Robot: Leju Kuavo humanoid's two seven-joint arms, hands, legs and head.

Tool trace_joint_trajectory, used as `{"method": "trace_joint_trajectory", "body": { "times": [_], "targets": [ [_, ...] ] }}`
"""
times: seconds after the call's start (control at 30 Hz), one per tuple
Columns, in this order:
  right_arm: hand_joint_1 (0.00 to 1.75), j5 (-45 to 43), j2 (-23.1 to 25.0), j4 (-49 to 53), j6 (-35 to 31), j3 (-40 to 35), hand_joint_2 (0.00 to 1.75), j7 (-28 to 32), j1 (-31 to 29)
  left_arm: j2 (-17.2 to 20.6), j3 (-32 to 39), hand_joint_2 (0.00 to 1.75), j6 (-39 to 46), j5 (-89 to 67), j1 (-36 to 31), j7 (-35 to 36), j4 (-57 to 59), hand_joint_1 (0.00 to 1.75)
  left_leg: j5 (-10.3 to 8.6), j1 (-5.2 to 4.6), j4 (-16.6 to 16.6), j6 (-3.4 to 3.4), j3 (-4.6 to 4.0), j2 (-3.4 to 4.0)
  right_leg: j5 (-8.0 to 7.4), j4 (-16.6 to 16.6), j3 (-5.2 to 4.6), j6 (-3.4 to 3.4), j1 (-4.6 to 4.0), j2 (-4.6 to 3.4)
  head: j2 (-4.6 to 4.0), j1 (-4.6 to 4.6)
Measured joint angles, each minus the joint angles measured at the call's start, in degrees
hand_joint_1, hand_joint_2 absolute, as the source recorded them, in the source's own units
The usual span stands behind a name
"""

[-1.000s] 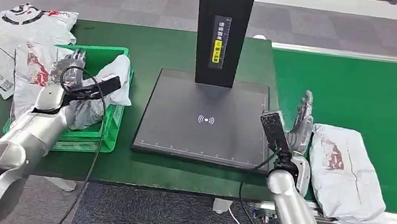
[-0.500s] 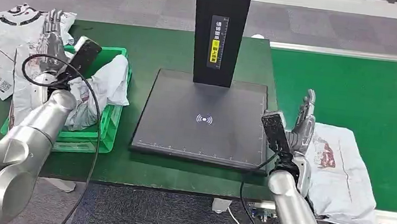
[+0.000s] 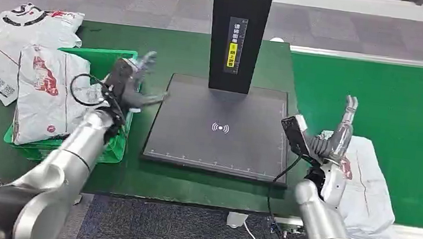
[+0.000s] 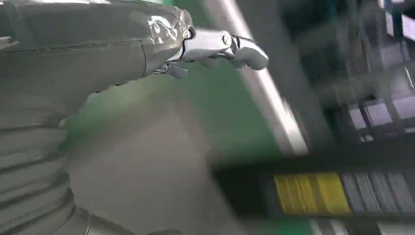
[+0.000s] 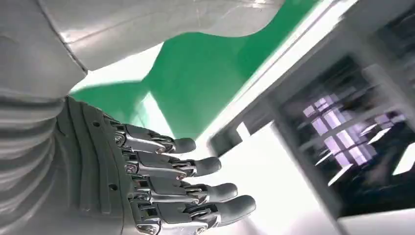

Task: Moved the parcel from conveyor to table for the left to box.

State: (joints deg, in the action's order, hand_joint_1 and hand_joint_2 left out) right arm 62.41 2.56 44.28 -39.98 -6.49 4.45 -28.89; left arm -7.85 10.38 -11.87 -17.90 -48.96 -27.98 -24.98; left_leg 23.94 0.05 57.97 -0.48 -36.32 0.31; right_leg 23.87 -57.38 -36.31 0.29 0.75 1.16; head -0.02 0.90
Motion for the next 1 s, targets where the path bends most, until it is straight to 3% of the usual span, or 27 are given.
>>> {"method": "trace_joint_trajectory", "body": {
  "times": [0.13,0.27,0.47,0.63,0.73,0.87,1.0],
  "targets": [
    [0.00,4.9,-0.4,-1.6,0.0,4.1,1.75,-3.3,-0.2,-3.7,-1.5,1.75,-2.5,1.6,1.5,-0.2,0.4,0.00,0.13,-0.10,0.0,0.10,0.05,0.35,-0.02,0.0,-0.09,0.04,0.08,-0.25,0.00,0.00],
    [0.00,13.9,-1.1,-3.9,0.0,9.6,1.75,-10.4,0.9,-7.7,-4.0,1.75,-3.0,3.7,3.1,1.7,0.6,0.00,0.13,-0.09,0.0,0.11,0.04,0.08,0.13,0.0,-0.02,0.19,0.04,0.01,0.00,0.00],
    [0.00,19.0,-3.4,-11.7,1.9,13.6,1.75,-19.9,1.1,-10.8,-7.9,1.75,-1.9,7.2,3.6,3.5,1.1,0.00,0.20,-0.07,0.0,0.17,0.03,0.12,0.14,0.0,-0.01,0.20,0.07,-0.10,0.00,0.00],
    [0.00,22.6,-5.2,-19.4,22.4,13.9,1.75,-30.6,1.7,-11.0,-10.8,1.75,-1.3,9.5,3.7,3.8,1.2,0.00,0.20,-0.07,0.0,0.17,0.03,0.11,0.14,0.0,-0.02,0.21,0.07,-0.09,0.02,0.00],
    [0.00,23.2,-5.5,-21.8,27.4,13.9,1.75,-31.6,2.0,-11.0,-11.7,1.75,-1.3,9.8,3.7,3.8,1.2,0.00,0.20,-0.06,0.0,0.17,0.06,0.18,0.14,0.0,-0.02,0.20,0.05,-0.16,0.02,0.00],
    [0.00,24.5,-5.9,-24.2,41.8,13.9,1.75,-31.2,0.4,-11.0,-13.5,1.75,-1.0,10.9,3.7,3.9,1.2,0.00,0.31,0.01,0.0,0.18,0.41,0.32,0.31,0.1,0.31,0.26,0.01,-0.24,0.02,0.00],
    [0.00,24.9,-6.2,-25.2,45.6,13.9,1.75,-30.4,-0.3,-11.0,-14.6,1.75,-0.8,11.5,3.6,3.9,1.2,0.00,0.56,0.11,0.0,0.29,1.13,0.27,0.58,0.2,1.19,0.37,-0.09,-0.15,0.00,0.00]
  ]
}}
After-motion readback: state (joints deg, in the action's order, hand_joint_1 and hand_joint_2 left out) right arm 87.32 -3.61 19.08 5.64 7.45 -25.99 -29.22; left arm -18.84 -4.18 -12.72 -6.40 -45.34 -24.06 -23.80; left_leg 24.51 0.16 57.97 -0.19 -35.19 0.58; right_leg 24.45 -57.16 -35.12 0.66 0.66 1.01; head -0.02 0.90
